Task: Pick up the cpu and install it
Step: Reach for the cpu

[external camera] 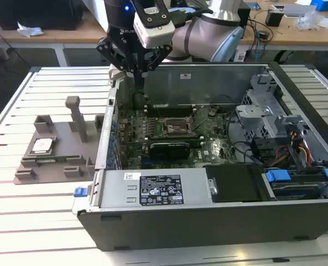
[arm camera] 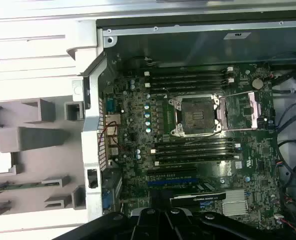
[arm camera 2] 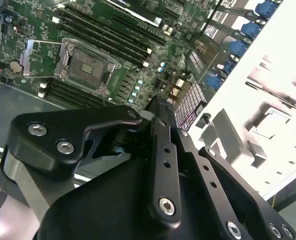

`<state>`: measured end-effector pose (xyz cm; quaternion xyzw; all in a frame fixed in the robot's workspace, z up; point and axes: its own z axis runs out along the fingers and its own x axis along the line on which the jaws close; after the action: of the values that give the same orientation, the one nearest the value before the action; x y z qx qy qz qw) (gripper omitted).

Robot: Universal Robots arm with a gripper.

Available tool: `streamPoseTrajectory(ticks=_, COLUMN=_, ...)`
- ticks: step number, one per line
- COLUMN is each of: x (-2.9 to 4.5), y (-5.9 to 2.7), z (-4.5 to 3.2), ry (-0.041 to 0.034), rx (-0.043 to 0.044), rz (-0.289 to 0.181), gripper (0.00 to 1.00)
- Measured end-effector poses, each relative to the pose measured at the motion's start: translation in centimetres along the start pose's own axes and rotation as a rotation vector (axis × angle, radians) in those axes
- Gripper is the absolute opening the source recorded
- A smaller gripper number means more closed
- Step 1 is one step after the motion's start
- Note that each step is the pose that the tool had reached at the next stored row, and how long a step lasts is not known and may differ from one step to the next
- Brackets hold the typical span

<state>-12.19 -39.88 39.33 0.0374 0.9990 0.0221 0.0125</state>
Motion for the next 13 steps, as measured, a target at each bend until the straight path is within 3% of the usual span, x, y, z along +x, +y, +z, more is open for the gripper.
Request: streamPoseTrajectory(ticks=13, x=2.36, y=-0.18, z=-0.06, ry=0.0000, rx=0.0000, rz=0.000, gripper=0.11)
